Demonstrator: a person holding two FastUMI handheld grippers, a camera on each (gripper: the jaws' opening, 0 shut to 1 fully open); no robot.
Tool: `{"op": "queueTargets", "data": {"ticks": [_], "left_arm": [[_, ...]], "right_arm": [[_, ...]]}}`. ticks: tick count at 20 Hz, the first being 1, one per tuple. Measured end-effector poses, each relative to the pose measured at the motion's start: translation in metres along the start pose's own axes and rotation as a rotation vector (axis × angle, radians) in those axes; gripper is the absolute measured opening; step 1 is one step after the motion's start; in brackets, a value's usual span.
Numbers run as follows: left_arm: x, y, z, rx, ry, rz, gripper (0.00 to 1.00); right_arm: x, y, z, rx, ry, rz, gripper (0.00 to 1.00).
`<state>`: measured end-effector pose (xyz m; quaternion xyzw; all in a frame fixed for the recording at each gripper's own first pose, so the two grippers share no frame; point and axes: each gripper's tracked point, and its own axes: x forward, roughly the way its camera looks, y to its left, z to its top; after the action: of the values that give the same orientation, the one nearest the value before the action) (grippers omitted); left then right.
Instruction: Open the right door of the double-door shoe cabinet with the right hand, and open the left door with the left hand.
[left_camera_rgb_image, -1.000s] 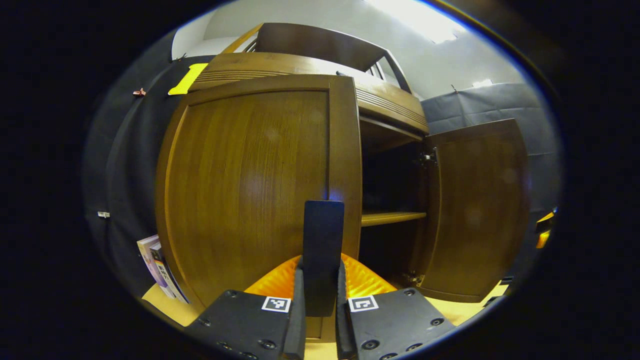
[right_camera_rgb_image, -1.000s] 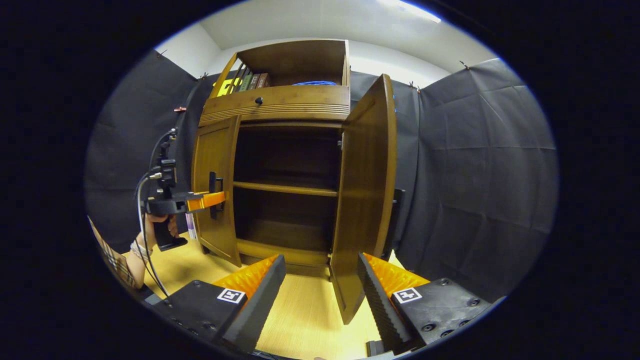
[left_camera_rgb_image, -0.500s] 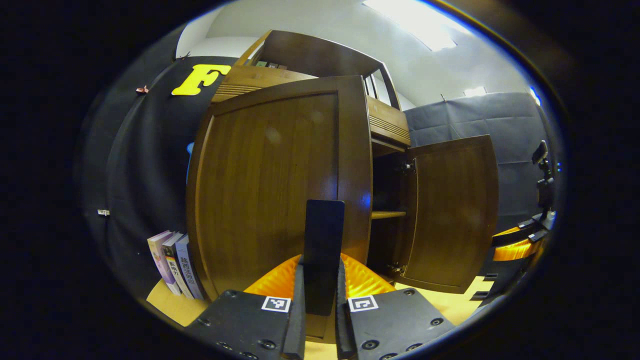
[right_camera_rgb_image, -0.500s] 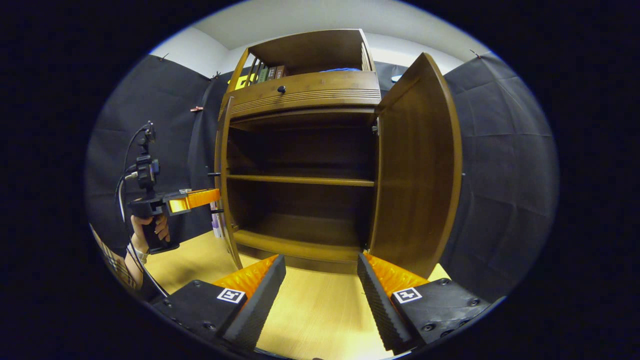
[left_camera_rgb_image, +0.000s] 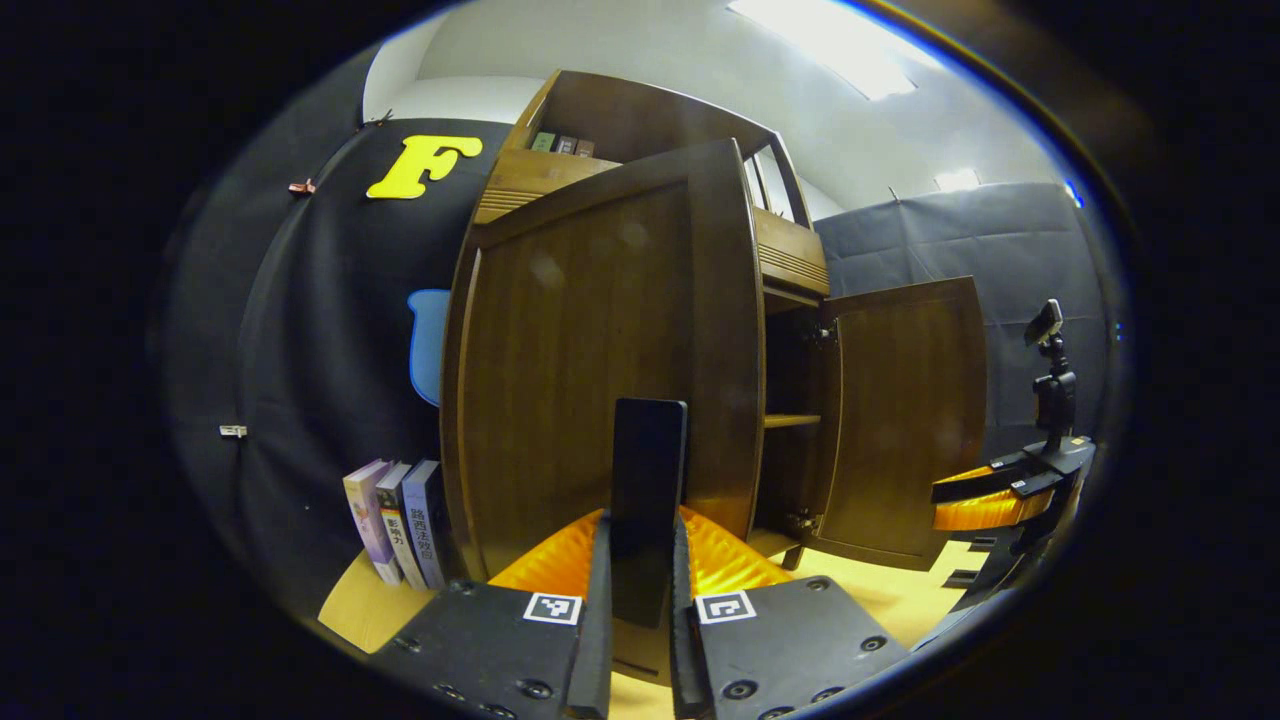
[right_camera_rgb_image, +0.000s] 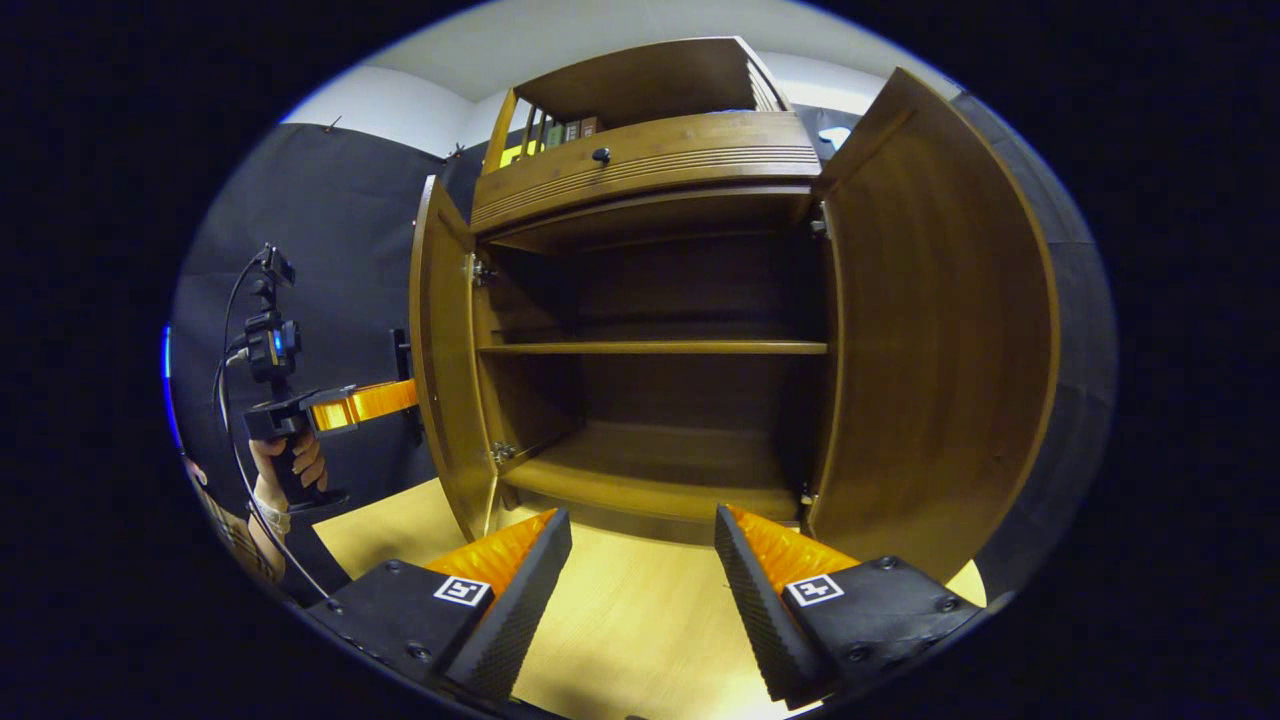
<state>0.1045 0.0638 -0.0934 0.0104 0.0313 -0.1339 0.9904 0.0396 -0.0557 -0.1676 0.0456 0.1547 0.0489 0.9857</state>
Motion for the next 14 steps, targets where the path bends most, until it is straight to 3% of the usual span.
{"op": "queueTargets", "data": {"ticks": [10,11,14], "left_arm": [[-0.035,0.033,0.006,0.026,0.013,0.103,0.26],[-0.038,0.039,0.005,0.024,0.012,0.118,0.29],[-0.049,0.053,0.004,0.030,0.021,0.182,0.25]], "right_arm": [[0.022,0.034,-0.007,-0.010,0.010,0.085,0.92],[0.023,0.036,-0.005,-0.018,0.006,0.088,0.92],[0.025,0.045,-0.003,-0.038,-0.004,0.102,0.92]]}}
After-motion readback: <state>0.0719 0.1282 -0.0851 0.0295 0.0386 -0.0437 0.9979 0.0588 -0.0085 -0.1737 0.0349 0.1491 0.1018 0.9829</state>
